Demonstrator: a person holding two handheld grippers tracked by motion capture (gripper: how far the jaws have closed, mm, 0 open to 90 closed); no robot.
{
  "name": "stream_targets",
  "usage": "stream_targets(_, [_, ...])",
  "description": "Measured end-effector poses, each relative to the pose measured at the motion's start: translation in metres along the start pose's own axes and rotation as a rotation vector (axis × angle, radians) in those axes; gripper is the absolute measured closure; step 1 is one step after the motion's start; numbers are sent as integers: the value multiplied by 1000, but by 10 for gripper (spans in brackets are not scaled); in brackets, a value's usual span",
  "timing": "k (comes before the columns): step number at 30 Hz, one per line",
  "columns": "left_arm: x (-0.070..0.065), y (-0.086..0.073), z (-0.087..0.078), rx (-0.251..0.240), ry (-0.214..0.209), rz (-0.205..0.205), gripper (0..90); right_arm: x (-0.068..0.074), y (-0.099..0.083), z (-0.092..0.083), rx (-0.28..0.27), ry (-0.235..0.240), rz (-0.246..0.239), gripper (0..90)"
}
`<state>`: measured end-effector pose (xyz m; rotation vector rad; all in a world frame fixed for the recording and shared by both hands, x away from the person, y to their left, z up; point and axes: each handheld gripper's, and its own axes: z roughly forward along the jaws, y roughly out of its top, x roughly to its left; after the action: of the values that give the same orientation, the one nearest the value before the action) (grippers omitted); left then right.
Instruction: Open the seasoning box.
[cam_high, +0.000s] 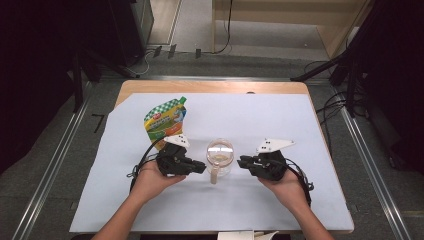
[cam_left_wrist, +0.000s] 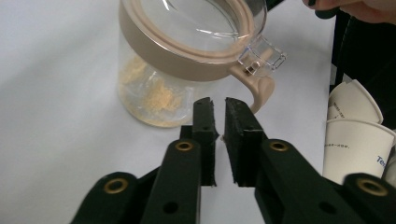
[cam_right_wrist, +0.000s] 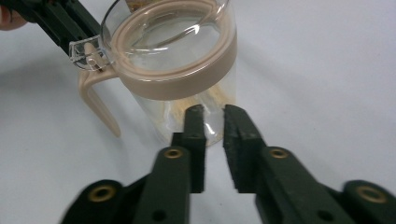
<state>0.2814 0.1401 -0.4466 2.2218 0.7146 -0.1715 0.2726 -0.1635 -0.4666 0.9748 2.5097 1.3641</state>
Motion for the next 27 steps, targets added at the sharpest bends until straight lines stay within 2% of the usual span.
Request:
stream_targets(4, [-2, 2, 8, 17, -6, 15, 895, -1, 2, 4, 23, 5, -4, 900])
stream_targets(7, [-3, 3, 12, 10, -11, 16, 896, 0, 4, 7, 29, 8, -19, 900])
stream_targets(12, [-5, 4, 15, -6, -10, 27, 896, 0, 6, 13, 43, 22, 6, 900])
stream_targets(15, [-5, 4, 17, 1, -6, 21, 894, 2, 5, 17, 59, 6, -4, 900])
stream_targets(21, [-9, 5, 23, 24, 5, 31, 896, 0, 5, 19, 61, 8, 8, 900])
stream_targets(23, [-9, 6, 25, 21, -6, 22, 898, -1, 4, 19, 61, 11, 12, 900])
stream_targets(27, [-11, 7, 28, 18, -25, 35, 900, -2, 4, 19, 64, 6, 25, 900])
